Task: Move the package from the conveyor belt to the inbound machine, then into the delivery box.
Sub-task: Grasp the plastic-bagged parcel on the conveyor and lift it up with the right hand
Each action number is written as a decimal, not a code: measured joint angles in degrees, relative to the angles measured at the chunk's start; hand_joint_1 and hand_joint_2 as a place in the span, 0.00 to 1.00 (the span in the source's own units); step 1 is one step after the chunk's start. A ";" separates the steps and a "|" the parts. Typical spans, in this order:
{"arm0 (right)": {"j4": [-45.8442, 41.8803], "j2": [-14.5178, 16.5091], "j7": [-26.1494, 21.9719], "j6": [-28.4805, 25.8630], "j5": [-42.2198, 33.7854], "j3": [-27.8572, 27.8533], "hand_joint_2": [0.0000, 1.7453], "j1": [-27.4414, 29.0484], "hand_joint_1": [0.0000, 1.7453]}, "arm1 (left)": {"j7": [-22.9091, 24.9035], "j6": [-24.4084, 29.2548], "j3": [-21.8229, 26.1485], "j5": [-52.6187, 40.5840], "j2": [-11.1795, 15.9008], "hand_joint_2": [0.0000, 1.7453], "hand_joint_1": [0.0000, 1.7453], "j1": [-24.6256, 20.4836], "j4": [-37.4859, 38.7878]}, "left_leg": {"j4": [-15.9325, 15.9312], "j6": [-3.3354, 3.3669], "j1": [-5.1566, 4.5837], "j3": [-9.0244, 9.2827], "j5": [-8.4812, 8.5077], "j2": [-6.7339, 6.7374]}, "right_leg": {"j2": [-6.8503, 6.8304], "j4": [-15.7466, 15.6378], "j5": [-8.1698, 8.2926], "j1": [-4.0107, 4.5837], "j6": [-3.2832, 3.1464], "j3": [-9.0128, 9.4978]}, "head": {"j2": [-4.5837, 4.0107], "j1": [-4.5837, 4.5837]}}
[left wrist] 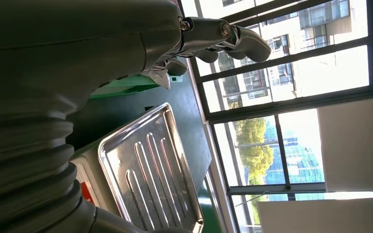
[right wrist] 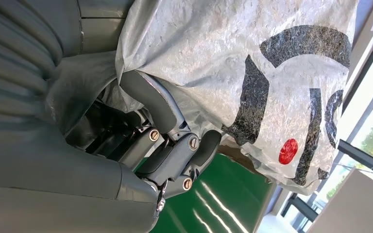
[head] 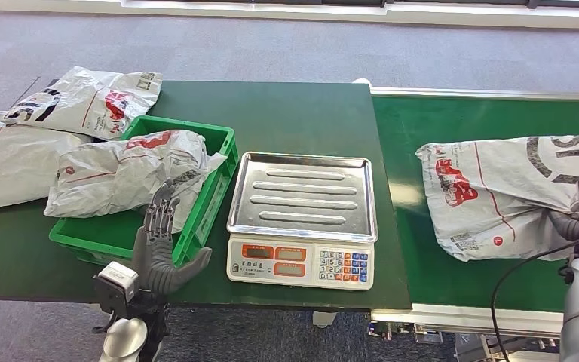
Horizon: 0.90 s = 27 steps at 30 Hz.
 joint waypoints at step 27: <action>-14.93 10.39 -5.08 -3.80 -7.49 6.58 1.00 4.10 1.00 | -0.81 -0.07 0.09 -0.58 -0.22 1.00 0.00 -2.99 1.06 | -0.06 -0.23 0.08 -0.55 -0.04 0.59 | 0.58 0.25 0.14 0.10 -0.24 -0.25 | 0.00 0.59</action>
